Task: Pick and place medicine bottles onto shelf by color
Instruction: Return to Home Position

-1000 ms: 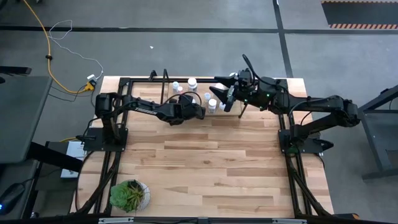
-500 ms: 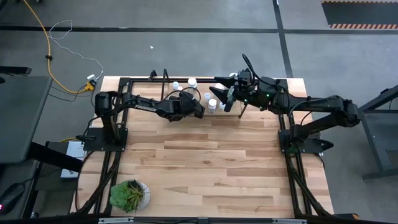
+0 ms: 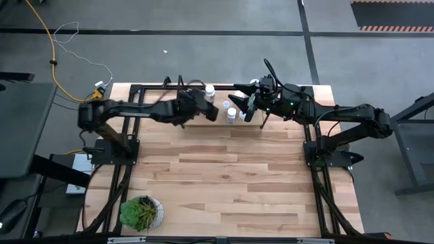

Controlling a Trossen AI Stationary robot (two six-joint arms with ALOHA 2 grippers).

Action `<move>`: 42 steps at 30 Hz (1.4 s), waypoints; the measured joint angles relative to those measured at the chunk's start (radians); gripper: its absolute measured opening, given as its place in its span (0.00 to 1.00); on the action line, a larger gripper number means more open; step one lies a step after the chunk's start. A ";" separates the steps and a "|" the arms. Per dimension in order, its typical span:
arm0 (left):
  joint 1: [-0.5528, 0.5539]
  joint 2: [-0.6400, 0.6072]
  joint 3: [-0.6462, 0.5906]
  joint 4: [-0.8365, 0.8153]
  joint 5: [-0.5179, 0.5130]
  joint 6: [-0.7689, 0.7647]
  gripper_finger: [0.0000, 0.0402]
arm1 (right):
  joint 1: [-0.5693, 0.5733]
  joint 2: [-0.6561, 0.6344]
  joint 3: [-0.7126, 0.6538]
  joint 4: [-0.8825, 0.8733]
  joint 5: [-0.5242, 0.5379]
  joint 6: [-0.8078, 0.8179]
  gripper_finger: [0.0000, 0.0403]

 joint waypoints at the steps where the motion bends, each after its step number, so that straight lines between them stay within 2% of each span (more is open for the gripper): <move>1: -0.004 -0.034 0.000 0.007 0.014 0.028 0.70 | 0.000 0.000 0.000 0.000 0.000 0.000 0.68; 4: -0.019 -0.149 0.000 0.012 0.098 0.139 0.70 | 0.000 0.000 0.000 0.000 0.002 -0.007 0.68; 9: -0.063 -0.363 0.000 0.014 0.377 0.295 0.70 | 0.000 0.000 0.000 -0.004 0.002 -0.008 0.68; 12: -0.107 -0.484 -0.008 0.034 0.493 0.353 0.69 | 0.000 0.000 0.000 -0.008 0.002 -0.008 0.68; 15: -0.151 -0.596 -0.071 0.118 0.576 0.378 0.68 | 0.000 0.000 0.000 -0.009 -0.015 -0.008 0.68; 18: -0.177 -0.704 -0.178 0.278 0.649 0.364 0.66 | 0.000 0.000 0.000 -0.009 -0.059 -0.008 0.68; 21: -0.192 -0.795 -0.276 0.407 0.662 0.337 0.64 | 0.000 0.000 0.000 -0.009 -0.093 -0.008 0.68; 27: -0.195 -0.895 -0.333 0.437 0.619 0.382 0.57 | 0.000 0.000 0.000 -0.009 -0.103 -0.008 0.68; 32: -0.195 -0.906 -0.334 0.437 0.603 0.436 0.53 | 0.000 0.000 0.000 -0.009 -0.103 -0.008 0.68; 37: -0.195 -0.901 -0.334 0.430 0.612 0.384 0.50 | 0.000 0.000 0.000 -0.013 -0.103 -0.006 0.68; 40: -0.196 -0.896 -0.334 0.388 0.666 0.354 0.46 | 0.000 0.000 0.000 -0.030 -0.103 0.000 0.68; 42: -0.204 -0.895 -0.335 0.353 0.702 0.353 0.40 | 0.000 0.000 0.000 -0.038 -0.103 0.000 0.68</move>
